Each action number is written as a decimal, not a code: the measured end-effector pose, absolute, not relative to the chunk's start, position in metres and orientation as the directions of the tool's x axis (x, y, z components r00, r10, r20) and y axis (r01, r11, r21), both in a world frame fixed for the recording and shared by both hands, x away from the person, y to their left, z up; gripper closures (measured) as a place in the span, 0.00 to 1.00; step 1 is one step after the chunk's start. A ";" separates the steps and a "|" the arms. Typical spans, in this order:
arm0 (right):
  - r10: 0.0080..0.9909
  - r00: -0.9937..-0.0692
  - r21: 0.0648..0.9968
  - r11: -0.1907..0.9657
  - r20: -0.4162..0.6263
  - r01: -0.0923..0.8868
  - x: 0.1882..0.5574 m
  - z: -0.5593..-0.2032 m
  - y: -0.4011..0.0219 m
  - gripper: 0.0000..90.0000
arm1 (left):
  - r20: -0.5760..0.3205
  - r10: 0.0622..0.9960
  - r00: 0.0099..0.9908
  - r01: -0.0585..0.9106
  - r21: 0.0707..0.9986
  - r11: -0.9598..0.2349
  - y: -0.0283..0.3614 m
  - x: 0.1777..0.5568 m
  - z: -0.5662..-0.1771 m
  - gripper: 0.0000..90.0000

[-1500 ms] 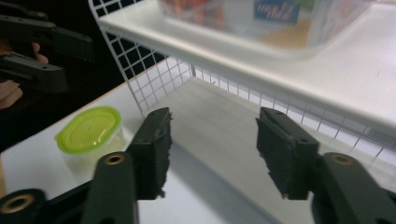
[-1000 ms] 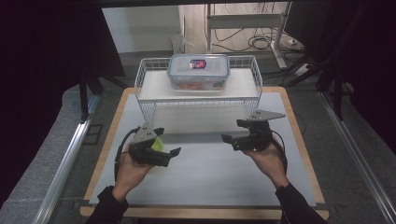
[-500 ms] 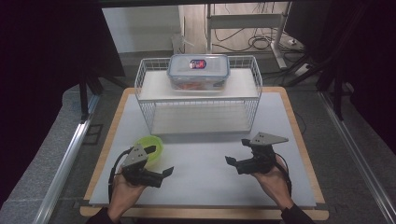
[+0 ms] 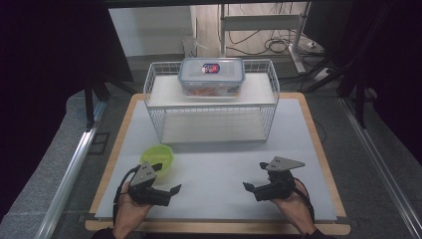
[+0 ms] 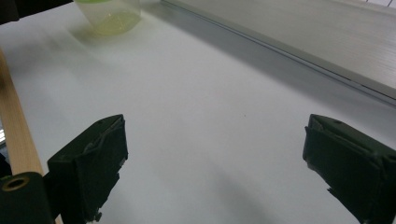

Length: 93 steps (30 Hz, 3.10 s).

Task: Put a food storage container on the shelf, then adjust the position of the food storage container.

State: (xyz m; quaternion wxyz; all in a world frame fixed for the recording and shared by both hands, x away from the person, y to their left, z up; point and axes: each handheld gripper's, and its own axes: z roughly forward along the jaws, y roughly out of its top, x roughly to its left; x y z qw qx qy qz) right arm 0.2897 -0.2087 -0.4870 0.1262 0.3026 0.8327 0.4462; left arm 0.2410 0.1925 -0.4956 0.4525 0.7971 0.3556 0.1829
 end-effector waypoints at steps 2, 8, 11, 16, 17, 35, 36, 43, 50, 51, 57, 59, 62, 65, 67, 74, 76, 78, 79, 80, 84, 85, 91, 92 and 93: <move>0.617 -0.785 0.816 0.423 0.060 0.394 0.290 -0.488 -0.209 0.07 | -0.025 0.739 0.673 0.411 0.844 -0.345 0.192 0.242 -0.495 0.04; 0.628 -0.776 0.812 0.418 0.067 0.409 0.293 -0.490 -0.210 0.07 | -0.055 0.758 0.650 0.443 0.838 -0.319 0.200 0.246 -0.492 0.06; 0.630 -0.774 0.807 0.422 0.066 0.413 0.294 -0.491 -0.210 0.07 | -0.044 0.763 0.645 0.438 0.839 -0.322 0.205 0.247 -0.488 0.15; 0.630 -0.774 0.805 0.426 0.063 0.412 0.294 -0.492 -0.210 0.07 | -0.071 0.782 0.620 0.466 0.835 -0.293 0.216 0.255 -0.485 0.42; 0.630 -0.774 0.804 0.427 0.062 0.413 0.294 -0.492 -0.210 0.07 | -0.074 0.790 0.609 0.474 0.832 -0.288 0.220 0.258 -0.484 0.48; 0.627 -0.777 0.788 0.455 0.047 0.415 0.296 -0.496 -0.208 0.08 | -0.121 0.913 0.390 0.593 0.791 -0.149 0.294 0.307 -0.497 1.00; 0.627 -0.778 0.787 0.456 0.048 0.416 0.296 -0.496 -0.207 0.08 | -0.127 0.913 0.389 0.598 0.788 -0.145 0.295 0.310 -0.499 1.00; 0.628 -0.777 0.783 0.462 0.043 0.416 0.296 -0.496 -0.207 0.09 | -0.117 0.915 0.386 0.629 0.759 -0.169 0.289 0.324 -0.508 1.00; 0.628 -0.777 0.780 0.466 0.041 0.417 0.296 -0.496 -0.207 0.09 | -0.126 0.914 0.386 0.642 0.748 -0.167 0.285 0.325 -0.511 1.00; 0.628 -0.777 0.781 0.465 0.040 0.416 0.296 -0.496 -0.207 0.09 | -0.128 0.914 0.386 0.643 0.748 -0.166 0.285 0.325 -0.511 1.00; 0.629 -0.776 0.777 0.469 0.041 0.421 0.296 -0.497 -0.207 0.09 | -0.149 0.904 0.401 0.645 0.747 -0.163 0.278 0.325 -0.511 1.00; 0.629 -0.776 0.776 0.469 0.041 0.421 0.296 -0.497 -0.207 0.09 | -0.155 0.899 0.409 0.645 0.746 -0.165 0.273 0.324 -0.510 1.00; 0.629 -0.776 0.775 0.470 0.041 0.422 0.296 -0.497 -0.207 0.09 | -0.154 0.890 0.429 0.641 0.746 -0.180 0.264 0.324 -0.510 1.00; 0.630 -0.776 0.773 0.471 0.043 0.425 0.296 -0.497 -0.207 0.09 | -0.157 0.879 0.449 0.638 0.745 -0.193 0.253 0.324 -0.509 1.00; 0.630 -0.776 0.772 0.472 0.043 0.426 0.296 -0.498 -0.207 0.09 | -0.157 0.871 0.466 0.637 0.743 -0.207 0.246 0.324 -0.508 1.00; 0.631 -0.775 0.771 0.471 0.047 0.429 0.297 -0.498 -0.207 0.09 | -0.158 0.837 0.523 0.624 0.741 -0.250 0.219 0.322 -0.507 1.00; 0.631 -0.774 0.769 0.471 0.048 0.432 0.297 -0.498 -0.207 0.09 | -0.157 0.816 0.557 0.612 0.742 -0.275 0.203 0.319 -0.506 1.00; 0.631 -0.774 0.769 0.471 0.049 0.433 0.297 -0.498 -0.208 0.09 | -0.145 0.809 0.569 0.604 0.742 -0.291 0.197 0.318 -0.505 1.00; 0.631 -0.774 0.770 0.469 0.050 0.433 0.297 -0.499 -0.208 0.09 | -0.138 0.809 0.571 0.599 0.744 -0.296 0.196 0.318 -0.505 1.00; 0.631 -0.774 0.770 0.469 0.051 0.433 0.297 -0.499 -0.208 0.09 | -0.132 0.811 0.570 0.599 0.743 -0.299 0.196 0.318 -0.505 1.00; 0.633 -0.773 0.771 0.467 0.051 0.434 0.297 -0.498 -0.209 0.09 | -0.128 0.832 0.540 0.605 0.746 -0.279 0.209 0.315 -0.504 1.00; 0.633 -0.772 0.771 0.466 0.051 0.434 0.297 -0.498 -0.209 0.09 | -0.124 0.837 0.532 0.607 0.745 -0.276 0.213 0.313 -0.503 1.00; 0.633 -0.772 0.771 0.466 0.052 0.434 0.298 -0.498 -0.209 0.09 | -0.163 0.816 0.554 0.640 0.710 -0.293 0.224 0.299 -0.515 1.00; 0.633 -0.773 0.771 0.467 0.052 0.434 0.298 -0.498 -0.209 0.09 | -0.170 0.808 0.564 0.641 0.708 -0.298 0.222 0.297 -0.516 1.00; 0.632 -0.773 0.770 0.468 0.051 0.434 0.297 -0.498 -0.209 0.09 | -0.171 0.803 0.571 0.641 0.704 -0.306 0.221 0.296 -0.517 1.00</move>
